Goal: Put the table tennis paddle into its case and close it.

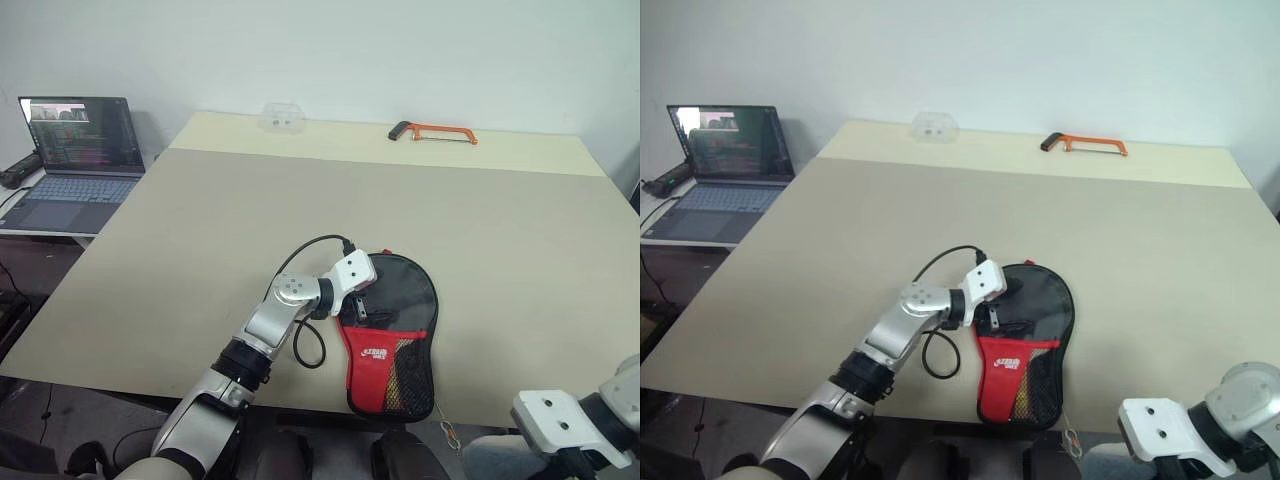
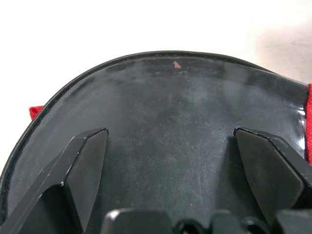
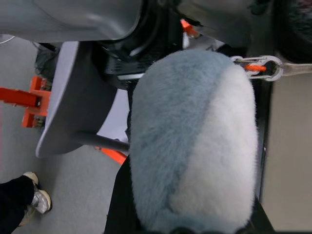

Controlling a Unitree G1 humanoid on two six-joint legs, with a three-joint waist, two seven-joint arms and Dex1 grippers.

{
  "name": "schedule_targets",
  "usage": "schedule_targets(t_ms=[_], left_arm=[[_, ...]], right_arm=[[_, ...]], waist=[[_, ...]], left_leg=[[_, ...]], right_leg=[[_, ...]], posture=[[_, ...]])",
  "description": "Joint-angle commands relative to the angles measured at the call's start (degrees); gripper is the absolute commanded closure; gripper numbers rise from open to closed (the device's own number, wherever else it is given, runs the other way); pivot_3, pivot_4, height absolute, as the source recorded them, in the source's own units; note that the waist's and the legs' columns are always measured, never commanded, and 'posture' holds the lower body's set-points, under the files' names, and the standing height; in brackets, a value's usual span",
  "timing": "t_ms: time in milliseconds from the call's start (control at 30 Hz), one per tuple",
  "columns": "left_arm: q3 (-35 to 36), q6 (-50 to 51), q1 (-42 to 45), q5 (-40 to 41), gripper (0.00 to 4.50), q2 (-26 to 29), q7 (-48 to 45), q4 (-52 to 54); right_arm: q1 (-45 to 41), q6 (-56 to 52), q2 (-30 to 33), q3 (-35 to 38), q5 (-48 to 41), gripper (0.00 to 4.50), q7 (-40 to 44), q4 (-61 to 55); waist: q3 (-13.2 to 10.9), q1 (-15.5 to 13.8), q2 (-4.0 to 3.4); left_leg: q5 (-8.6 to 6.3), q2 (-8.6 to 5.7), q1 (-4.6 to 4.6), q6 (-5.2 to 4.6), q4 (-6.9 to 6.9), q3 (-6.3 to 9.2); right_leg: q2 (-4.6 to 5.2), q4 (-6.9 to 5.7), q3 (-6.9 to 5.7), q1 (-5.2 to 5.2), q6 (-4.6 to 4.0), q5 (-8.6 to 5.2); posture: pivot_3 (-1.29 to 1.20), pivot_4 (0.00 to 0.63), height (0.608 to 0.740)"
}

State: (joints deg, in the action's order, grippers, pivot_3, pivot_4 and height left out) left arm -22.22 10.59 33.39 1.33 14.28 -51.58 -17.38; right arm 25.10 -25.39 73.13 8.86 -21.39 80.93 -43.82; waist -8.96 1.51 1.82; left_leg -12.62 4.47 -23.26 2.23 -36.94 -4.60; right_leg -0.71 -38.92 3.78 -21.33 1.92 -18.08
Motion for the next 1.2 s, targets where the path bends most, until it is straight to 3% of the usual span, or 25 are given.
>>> schedule_targets(t_ms=[33,433,600,767,1067,1100,1200], left_arm=[[-1.59,0.74,-1.09,-3.11,0.00,1.24,0.61,-1.88],[-1.43,0.85,-1.33,-3.30,0.00,1.58,1.07,-1.88],[-1.45,0.83,-1.15,-3.39,0.00,1.40,1.37,-1.99],[-1.50,0.52,-0.77,-3.58,0.00,1.13,1.77,-2.56],[-1.12,0.32,-0.90,-3.57,0.00,1.07,2.07,-2.53],[-1.04,0.34,-0.99,-3.55,0.00,1.14,2.13,-2.42],[-0.76,0.60,-1.42,-3.38,0.00,1.43,2.30,-1.81]], right_arm=[[-0.37,1.40,0.72,-2.47,-0.37,3.96,1.10,-3.26],[-1.58,2.93,0.90,-12.12,4.69,3.96,-1.67,-4.60],[-3.22,3.31,1.52,-9.62,5.23,3.96,-2.13,-1.73],[-15.24,2.50,1.71,-4.00,2.65,3.96,-2.20,6.68],[-24.55,3.74,0.69,-9.99,6.84,3.97,-2.48,13.89],[-24.98,4.22,0.60,-10.59,7.23,3.25,-2.42,14.19],[-25.72,4.54,0.96,-12.03,7.91,2.43,-1.62,14.81]], waist=[[0.02,0.00,0.01],[0.08,-0.01,0.10],[0.09,0.01,0.12],[0.06,0.22,0.19],[0.07,0.13,0.17],[0.07,0.14,0.18],[0.08,0.17,0.18]], left_leg=[[0.00,0.00,0.01,0.00,0.01,0.00],[0.00,0.02,0.02,0.00,0.02,-0.01],[0.00,0.02,0.03,0.00,0.02,-0.02],[0.00,0.01,0.32,0.00,0.01,-0.12],[0.00,0.05,0.28,0.00,0.13,-0.16],[0.00,0.05,0.28,0.00,0.14,-0.18],[0.00,0.06,0.30,0.00,0.12,-0.17]], right_leg=[[0.00,0.00,0.00,0.01,0.00,0.00],[0.00,0.00,0.01,0.01,-0.02,-0.01],[0.00,-0.01,0.02,0.01,-0.02,-0.01],[0.01,-0.02,0.13,0.22,-0.03,0.00],[0.01,-0.01,0.15,0.16,-0.18,-0.05],[0.01,-0.01,0.18,0.15,-0.18,-0.05],[0.01,-0.03,0.18,0.15,-0.15,-0.04]], posture=[[0.00,0.150,0.740],[0.00,0.150,0.740],[0.00,0.150,0.740],[0.00,0.150,0.740],[0.00,0.150,0.740],[0.00,0.150,0.740],[0.00,0.150,0.740]])
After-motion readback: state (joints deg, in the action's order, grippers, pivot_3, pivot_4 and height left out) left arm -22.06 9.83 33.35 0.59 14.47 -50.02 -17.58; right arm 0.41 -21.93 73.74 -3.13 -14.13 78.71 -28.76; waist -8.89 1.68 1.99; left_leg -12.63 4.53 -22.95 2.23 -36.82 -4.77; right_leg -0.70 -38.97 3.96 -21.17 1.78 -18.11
